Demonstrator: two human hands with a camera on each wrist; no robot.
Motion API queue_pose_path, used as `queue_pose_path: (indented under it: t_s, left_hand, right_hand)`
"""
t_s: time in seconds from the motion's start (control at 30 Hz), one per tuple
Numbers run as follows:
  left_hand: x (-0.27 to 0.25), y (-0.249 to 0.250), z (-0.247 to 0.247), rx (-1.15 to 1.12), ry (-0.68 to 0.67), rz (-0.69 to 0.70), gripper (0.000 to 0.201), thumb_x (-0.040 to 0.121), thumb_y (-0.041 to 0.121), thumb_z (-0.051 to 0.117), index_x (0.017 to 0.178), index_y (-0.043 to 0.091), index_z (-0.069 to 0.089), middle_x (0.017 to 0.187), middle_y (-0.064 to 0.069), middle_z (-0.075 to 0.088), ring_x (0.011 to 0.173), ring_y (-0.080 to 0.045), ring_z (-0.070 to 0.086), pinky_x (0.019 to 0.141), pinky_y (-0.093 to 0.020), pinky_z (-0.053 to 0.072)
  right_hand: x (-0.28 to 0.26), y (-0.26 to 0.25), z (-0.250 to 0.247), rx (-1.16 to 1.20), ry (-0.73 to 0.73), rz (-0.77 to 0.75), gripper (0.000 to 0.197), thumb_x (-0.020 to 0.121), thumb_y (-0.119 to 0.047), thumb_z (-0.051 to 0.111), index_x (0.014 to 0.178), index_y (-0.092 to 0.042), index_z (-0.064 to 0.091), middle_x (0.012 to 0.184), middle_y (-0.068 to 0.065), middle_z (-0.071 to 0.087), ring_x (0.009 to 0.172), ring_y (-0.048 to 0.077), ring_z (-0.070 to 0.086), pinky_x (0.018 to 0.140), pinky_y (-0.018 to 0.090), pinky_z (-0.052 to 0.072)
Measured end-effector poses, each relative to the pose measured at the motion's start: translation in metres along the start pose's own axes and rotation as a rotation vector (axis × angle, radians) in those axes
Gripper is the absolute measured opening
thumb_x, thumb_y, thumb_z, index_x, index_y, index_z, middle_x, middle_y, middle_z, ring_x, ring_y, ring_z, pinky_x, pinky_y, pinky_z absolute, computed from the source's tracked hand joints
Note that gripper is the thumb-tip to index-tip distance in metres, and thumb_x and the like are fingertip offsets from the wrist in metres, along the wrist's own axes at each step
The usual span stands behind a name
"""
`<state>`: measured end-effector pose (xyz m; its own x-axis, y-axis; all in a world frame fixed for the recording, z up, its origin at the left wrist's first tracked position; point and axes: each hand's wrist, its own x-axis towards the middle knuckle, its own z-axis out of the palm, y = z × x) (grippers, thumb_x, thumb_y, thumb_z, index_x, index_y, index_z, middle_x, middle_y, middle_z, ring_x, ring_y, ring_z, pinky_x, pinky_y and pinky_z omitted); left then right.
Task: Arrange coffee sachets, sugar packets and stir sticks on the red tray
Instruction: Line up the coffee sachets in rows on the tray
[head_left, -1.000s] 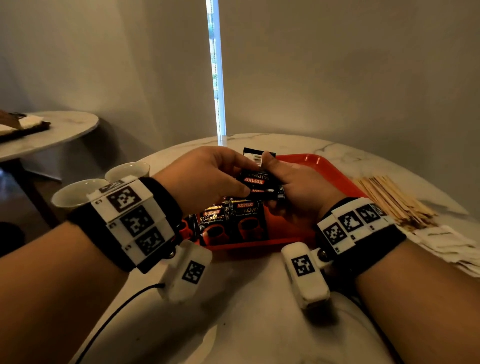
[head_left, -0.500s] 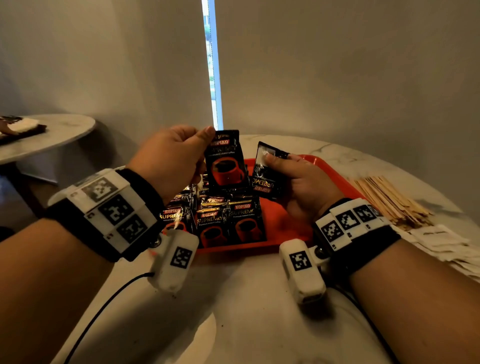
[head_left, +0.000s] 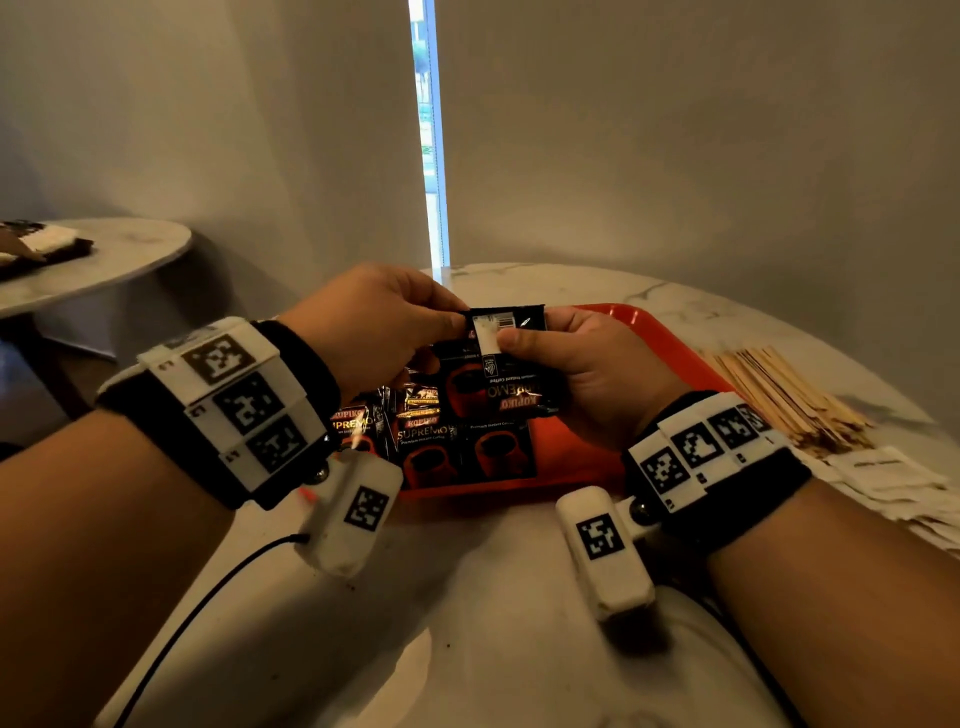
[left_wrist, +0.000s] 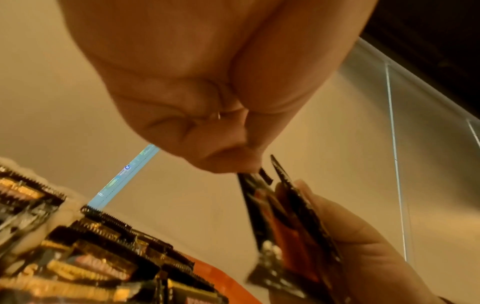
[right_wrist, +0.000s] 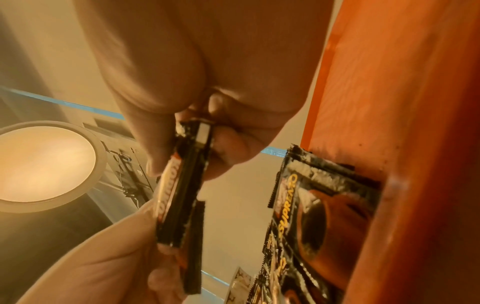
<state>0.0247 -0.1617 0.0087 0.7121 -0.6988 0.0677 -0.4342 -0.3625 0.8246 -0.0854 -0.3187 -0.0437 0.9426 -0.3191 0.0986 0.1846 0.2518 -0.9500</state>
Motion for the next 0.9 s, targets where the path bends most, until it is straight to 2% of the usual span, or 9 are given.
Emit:
queue_pose_path:
  t_s: [0.1, 0.23, 0.37, 0.5, 0.57, 0.67, 0.73, 0.8, 0.9]
  left_hand:
    - [0.005, 0.001, -0.01, 0.02, 0.035, -0.015, 0.005, 0.092, 0.018, 0.068, 0.092, 0.02, 0.073, 0.074, 0.001, 0.067, 0.053, -0.008, 0.053, 0.047, -0.021, 0.039]
    - [0.011, -0.01, -0.032, 0.029, 0.062, -0.118, 0.008, 0.093, 0.009, 0.063, 0.092, 0.013, 0.069, 0.078, -0.006, 0.064, 0.058, -0.016, 0.054, 0.047, -0.021, 0.035]
    - [0.012, -0.036, -0.049, 0.114, 0.029, -0.239, 0.012, 0.092, 0.008, 0.063, 0.085, 0.015, 0.069, 0.073, -0.01, 0.065, 0.062, -0.022, 0.058, 0.054, -0.023, 0.037]
    - [0.008, -0.055, -0.053, 0.133, 0.008, -0.352, 0.008, 0.091, 0.007, 0.065, 0.089, 0.013, 0.07, 0.07, -0.012, 0.065, 0.06, -0.023, 0.059, 0.052, -0.024, 0.042]
    - [0.004, -0.062, -0.051, 0.134, 0.001, -0.366, 0.007, 0.09, 0.006, 0.065, 0.091, 0.011, 0.069, 0.067, -0.011, 0.062, 0.055, -0.02, 0.057, 0.046, -0.022, 0.039]
    - [0.002, -0.072, -0.047, 0.139, -0.017, -0.377, 0.005, 0.088, 0.007, 0.067, 0.091, 0.01, 0.07, 0.069, -0.013, 0.061, 0.054, -0.019, 0.057, 0.047, -0.022, 0.039]
    - [0.001, -0.074, -0.046, 0.154, -0.006, -0.385, 0.005, 0.087, 0.007, 0.069, 0.09, 0.011, 0.071, 0.069, -0.013, 0.062, 0.052, -0.018, 0.056, 0.049, -0.023, 0.039]
    - [0.0, -0.073, -0.046, 0.179, 0.012, -0.383, 0.006, 0.087, 0.007, 0.069, 0.089, 0.011, 0.072, 0.061, -0.011, 0.06, 0.045, -0.016, 0.049, 0.047, -0.021, 0.036]
    - [-0.001, -0.069, -0.046, 0.196, 0.008, -0.371, 0.011, 0.087, 0.001, 0.067, 0.089, 0.011, 0.072, 0.05, -0.007, 0.054, 0.039, -0.014, 0.042, 0.043, -0.021, 0.033]
  right_hand:
    - [0.001, 0.0, -0.001, 0.024, 0.005, -0.017, 0.042, 0.077, -0.009, 0.068, 0.116, 0.008, 0.064, 0.106, 0.025, 0.07, 0.094, 0.035, 0.07, 0.082, 0.044, 0.06]
    - [0.01, 0.001, -0.013, 0.084, 0.147, -0.033, 0.041, 0.077, -0.009, 0.07, 0.114, 0.008, 0.063, 0.098, 0.022, 0.071, 0.087, 0.034, 0.07, 0.08, 0.046, 0.059]
    - [0.014, 0.007, -0.022, 0.063, 0.223, 0.014, 0.022, 0.09, -0.005, 0.065, 0.11, 0.004, 0.064, 0.093, 0.018, 0.072, 0.08, 0.029, 0.072, 0.077, 0.042, 0.06]
    - [0.015, 0.01, -0.024, 0.006, 0.236, 0.031, 0.009, 0.091, -0.007, 0.066, 0.099, -0.002, 0.066, 0.085, 0.015, 0.073, 0.075, 0.027, 0.071, 0.074, 0.041, 0.054]
    - [0.015, 0.01, -0.024, -0.006, 0.237, 0.032, 0.015, 0.09, -0.008, 0.067, 0.103, -0.001, 0.066, 0.086, 0.014, 0.074, 0.075, 0.026, 0.072, 0.076, 0.04, 0.052]
    - [0.015, 0.011, -0.023, 0.012, 0.239, 0.04, 0.033, 0.09, -0.008, 0.067, 0.119, 0.004, 0.061, 0.091, 0.016, 0.074, 0.08, 0.027, 0.073, 0.084, 0.043, 0.057]
    - [0.015, 0.011, -0.023, 0.015, 0.236, 0.044, 0.04, 0.088, -0.01, 0.069, 0.124, 0.007, 0.059, 0.095, 0.017, 0.074, 0.083, 0.029, 0.073, 0.096, 0.049, 0.051]
    - [0.015, 0.011, -0.024, 0.023, 0.233, 0.043, 0.043, 0.086, -0.011, 0.071, 0.123, 0.006, 0.061, 0.097, 0.018, 0.074, 0.085, 0.03, 0.073, 0.101, 0.052, 0.047]
    - [0.014, 0.011, -0.024, 0.021, 0.234, 0.048, 0.048, 0.083, -0.011, 0.072, 0.125, 0.007, 0.059, 0.099, 0.019, 0.074, 0.087, 0.03, 0.073, 0.094, 0.048, 0.053]
